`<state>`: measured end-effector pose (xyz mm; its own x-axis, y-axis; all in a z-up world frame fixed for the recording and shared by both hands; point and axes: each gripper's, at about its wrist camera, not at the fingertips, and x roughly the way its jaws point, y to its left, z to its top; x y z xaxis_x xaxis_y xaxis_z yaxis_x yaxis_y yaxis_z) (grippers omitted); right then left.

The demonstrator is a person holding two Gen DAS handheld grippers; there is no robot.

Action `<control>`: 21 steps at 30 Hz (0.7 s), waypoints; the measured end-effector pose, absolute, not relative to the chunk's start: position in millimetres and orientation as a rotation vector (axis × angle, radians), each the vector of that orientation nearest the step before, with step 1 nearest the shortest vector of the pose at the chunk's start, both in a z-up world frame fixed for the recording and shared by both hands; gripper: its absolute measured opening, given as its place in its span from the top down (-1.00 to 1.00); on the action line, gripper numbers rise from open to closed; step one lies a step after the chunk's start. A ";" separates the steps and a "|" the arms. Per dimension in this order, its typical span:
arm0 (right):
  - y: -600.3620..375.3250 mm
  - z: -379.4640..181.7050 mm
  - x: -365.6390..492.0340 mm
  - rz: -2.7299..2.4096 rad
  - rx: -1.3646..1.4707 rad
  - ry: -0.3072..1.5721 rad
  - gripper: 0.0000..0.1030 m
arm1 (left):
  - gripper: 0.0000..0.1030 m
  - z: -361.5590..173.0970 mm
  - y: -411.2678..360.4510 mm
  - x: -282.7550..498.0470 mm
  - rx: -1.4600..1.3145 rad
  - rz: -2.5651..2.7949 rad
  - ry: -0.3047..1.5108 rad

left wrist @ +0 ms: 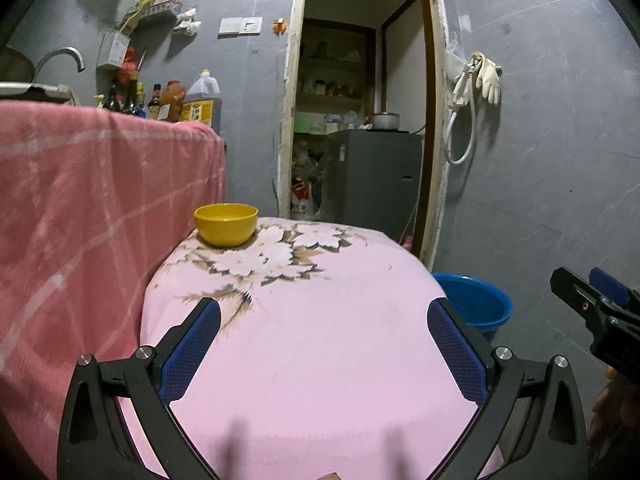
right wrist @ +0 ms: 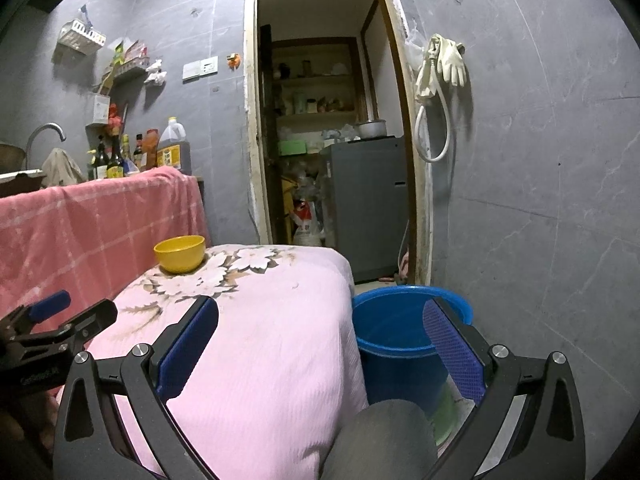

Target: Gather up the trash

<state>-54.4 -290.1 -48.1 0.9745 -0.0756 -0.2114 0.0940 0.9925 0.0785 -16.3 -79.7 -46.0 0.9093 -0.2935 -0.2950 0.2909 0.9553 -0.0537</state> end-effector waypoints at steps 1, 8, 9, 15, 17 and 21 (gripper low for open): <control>-288.7 -49.9 -55.2 -0.085 0.089 0.211 -1.00 | -0.97 -47.4 -78.1 -16.8 -0.011 -0.298 0.308; -284.0 -56.9 -56.9 -0.089 0.084 0.209 -1.00 | -0.97 -54.5 -71.3 -18.3 -0.012 -0.279 0.311; -283.0 -58.7 -56.8 -0.090 0.083 0.207 -1.00 | -0.97 -55.7 -70.6 -17.8 -0.011 -0.273 0.307; -279.0 -70.2 -52.4 -0.097 0.058 0.204 -1.00 | -0.97 -68.9 -61.5 -12.0 -0.022 -0.238 0.297; -279.6 -74.1 -50.2 -0.102 0.057 0.201 -1.00 | -0.97 -74.6 -57.8 -9.6 -0.034 -0.231 0.304; -280.6 -82.4 -45.0 -0.104 0.053 0.213 -1.00 | -0.97 -85.0 -52.3 -6.1 -0.052 -0.214 0.318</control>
<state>-45.0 -280.6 -82.4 0.9722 -0.0970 -0.2133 0.1084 0.9932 0.0420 -6.1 -52.3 -85.0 0.9276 -0.2166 -0.3045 0.2003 0.9761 -0.0840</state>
